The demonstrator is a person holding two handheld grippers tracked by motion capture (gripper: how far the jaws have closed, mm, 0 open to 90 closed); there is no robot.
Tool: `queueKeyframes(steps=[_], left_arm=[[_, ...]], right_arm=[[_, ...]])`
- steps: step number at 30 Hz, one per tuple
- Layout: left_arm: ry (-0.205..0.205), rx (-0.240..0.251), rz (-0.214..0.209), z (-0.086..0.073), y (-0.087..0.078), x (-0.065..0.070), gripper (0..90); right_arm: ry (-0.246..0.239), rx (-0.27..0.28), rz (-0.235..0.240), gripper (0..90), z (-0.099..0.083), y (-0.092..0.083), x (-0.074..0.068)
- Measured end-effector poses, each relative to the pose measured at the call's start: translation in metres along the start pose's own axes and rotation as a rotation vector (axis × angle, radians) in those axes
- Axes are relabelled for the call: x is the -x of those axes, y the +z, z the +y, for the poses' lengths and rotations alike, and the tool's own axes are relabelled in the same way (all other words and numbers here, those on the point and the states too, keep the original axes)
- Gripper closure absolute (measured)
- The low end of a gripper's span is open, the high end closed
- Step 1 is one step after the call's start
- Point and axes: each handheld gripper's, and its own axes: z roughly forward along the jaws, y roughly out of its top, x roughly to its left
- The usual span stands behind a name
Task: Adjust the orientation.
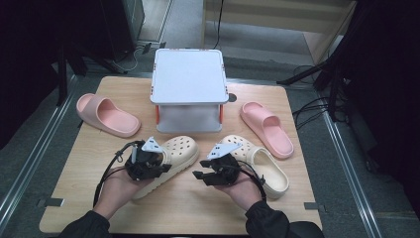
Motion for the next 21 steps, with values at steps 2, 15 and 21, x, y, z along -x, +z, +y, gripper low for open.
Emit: queueKeyframes(steps=[2,15,21], left_arm=[[0.001,-0.009,-0.009,-0.001,0.004,0.002,76.5],[-0.031,-0.003,-0.075,-0.006,-0.023,-0.009,64.4],[-0.017,0.01,-0.065,-0.013,-0.048,-0.02,80.9]], right_arm=[[0.003,0.0,-0.006,59.8,0.001,0.002,0.002],[0.043,-0.001,-0.02,73.9,0.006,0.019,0.003],[0.04,-0.005,-0.025,79.0,0.007,0.026,0.001]])
